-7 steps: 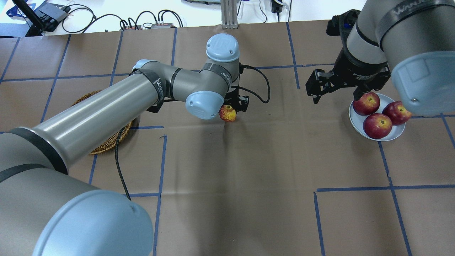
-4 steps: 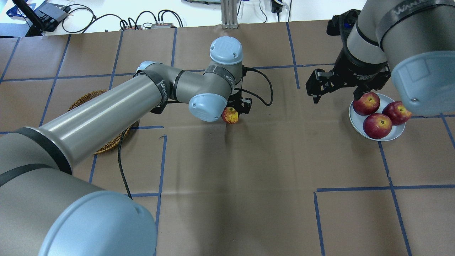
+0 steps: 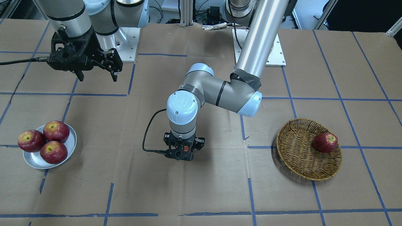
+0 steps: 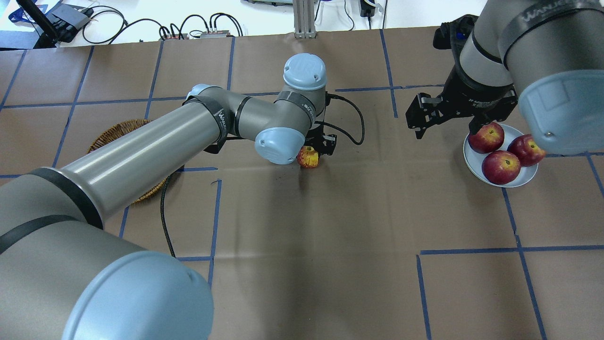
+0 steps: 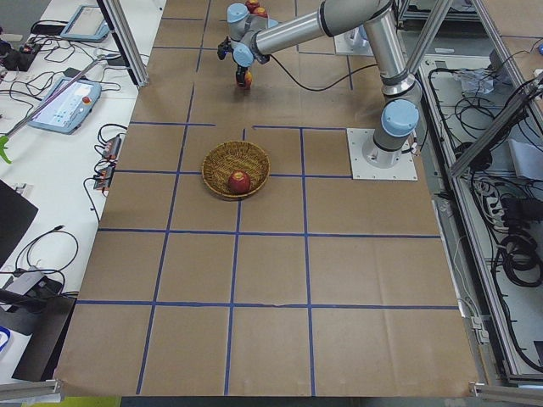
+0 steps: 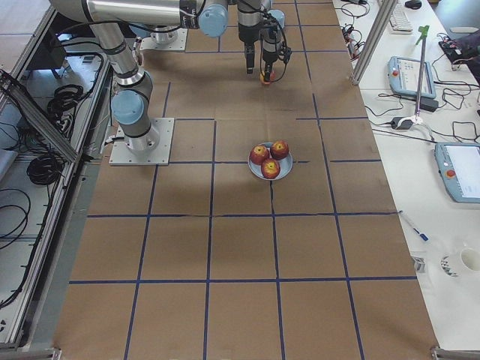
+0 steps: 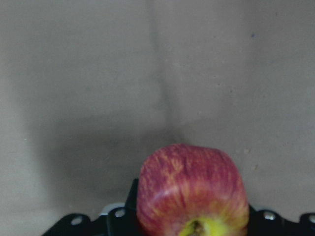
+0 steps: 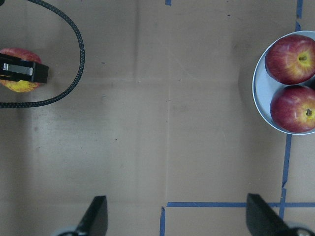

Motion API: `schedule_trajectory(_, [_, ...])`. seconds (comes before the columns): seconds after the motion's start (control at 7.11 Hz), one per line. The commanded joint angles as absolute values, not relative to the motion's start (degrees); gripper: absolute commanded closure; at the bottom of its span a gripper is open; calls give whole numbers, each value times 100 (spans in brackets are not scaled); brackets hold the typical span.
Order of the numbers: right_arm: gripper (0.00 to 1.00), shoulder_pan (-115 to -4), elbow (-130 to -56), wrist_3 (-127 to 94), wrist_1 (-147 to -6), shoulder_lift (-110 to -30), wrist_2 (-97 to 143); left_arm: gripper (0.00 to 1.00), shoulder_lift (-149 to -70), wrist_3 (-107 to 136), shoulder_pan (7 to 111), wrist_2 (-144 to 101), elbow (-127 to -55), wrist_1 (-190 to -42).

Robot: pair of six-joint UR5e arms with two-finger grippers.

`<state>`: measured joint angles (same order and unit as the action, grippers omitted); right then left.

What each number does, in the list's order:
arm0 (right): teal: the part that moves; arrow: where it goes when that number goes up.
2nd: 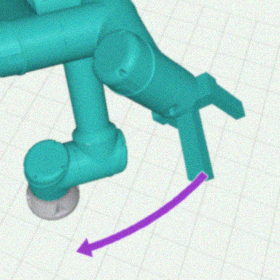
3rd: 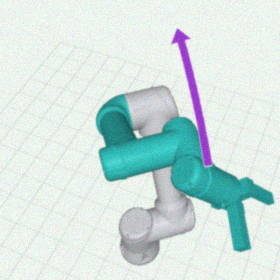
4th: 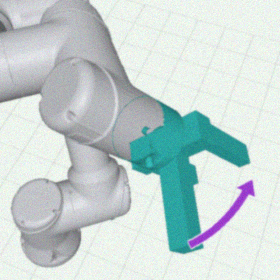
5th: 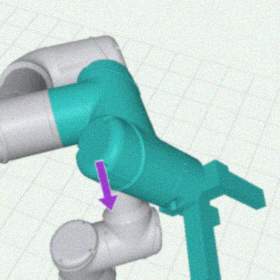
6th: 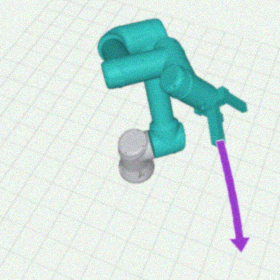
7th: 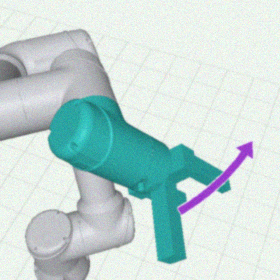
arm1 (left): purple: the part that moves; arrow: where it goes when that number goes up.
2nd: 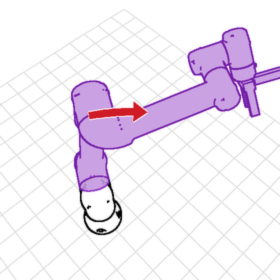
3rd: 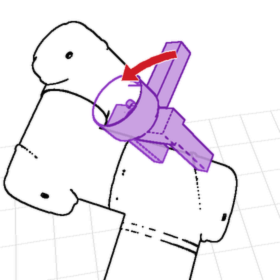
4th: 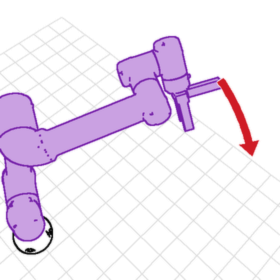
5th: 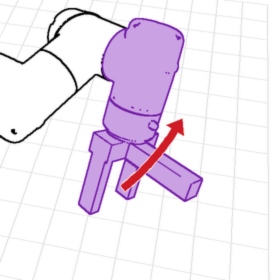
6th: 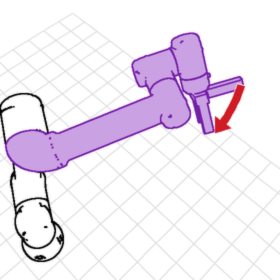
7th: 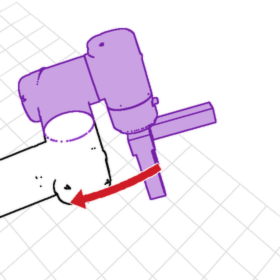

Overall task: Transfer apple from basket to plate
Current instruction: 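Lower the apple onto the table center with the left gripper, then open the left gripper and raise it back toward the basket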

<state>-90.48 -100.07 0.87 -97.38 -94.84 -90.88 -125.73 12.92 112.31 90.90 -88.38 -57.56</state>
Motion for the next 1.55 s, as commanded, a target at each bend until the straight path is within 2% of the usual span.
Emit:
schedule_trajectory(0.0, [0,-9053,-10011,79,-9738,-9483,-9088,1,-12568,1283,11232,9097,-8842,-5757])
schedule_trajectory(0.42, [0,-9053,-10002,79,-9738,-9483,-9088,1,-12140,1214,11233,9097,-8816,-5905])
schedule_trajectory(1.13, [0,-9061,-9976,88,-9808,-9475,-9097,1,-9927,238,9969,9123,-9044,-7941])
schedule_trajectory(1.41, [0,-9070,-9915,70,-9826,-9492,-9114,1,-9302,18,9512,9088,-9332,-8183])
